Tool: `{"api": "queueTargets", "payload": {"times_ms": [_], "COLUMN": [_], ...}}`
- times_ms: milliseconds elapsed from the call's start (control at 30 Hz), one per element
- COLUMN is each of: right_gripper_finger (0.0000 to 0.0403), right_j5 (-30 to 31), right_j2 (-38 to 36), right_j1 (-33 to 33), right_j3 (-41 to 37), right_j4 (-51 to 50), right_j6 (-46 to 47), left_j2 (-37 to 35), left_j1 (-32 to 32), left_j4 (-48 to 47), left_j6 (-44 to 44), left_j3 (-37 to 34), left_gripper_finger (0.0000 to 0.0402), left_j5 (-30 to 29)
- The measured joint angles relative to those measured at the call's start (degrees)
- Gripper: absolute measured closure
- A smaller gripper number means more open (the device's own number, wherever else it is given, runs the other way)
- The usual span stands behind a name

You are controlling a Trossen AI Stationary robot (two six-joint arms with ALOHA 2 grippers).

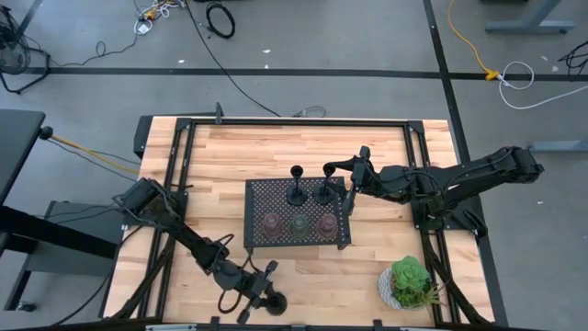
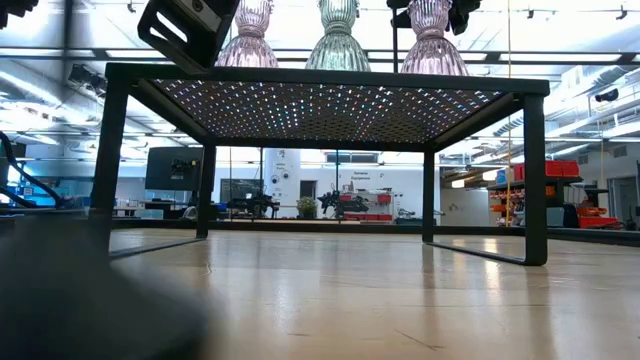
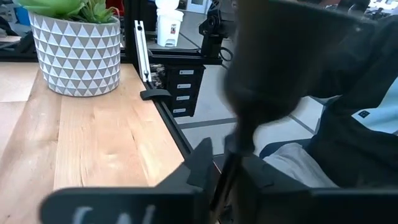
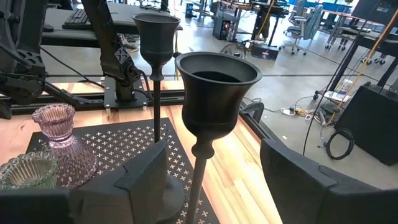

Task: Pick & Place candle stick holders
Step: Align the black candle holder on the shelf with the black candle holders

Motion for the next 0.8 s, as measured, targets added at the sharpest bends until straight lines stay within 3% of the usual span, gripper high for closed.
{"api": "queueTargets", "payload": {"times_ms": [133, 800], "right_gripper_finger": [0.0148, 0.0148], "right_j5": [0.0, 0.0], "right_j2": [0.0, 0.0], "right_j1": [0.0, 0.0], "right_j3": [0.0, 0.0], "right_j4": [0.0, 0.0], "right_j6": [-0.01, 0.0], "left_j2": [-0.02, -2.26], "left_j1": [0.14, 0.48], "left_j4": [0.26, 0.39], "left_j6": [-0.08, 0.49], "left_j3": [0.0, -0.02], "left_gripper_finger": [0.0391, 0.0393], "left_j5": [0.03, 0.97]}}
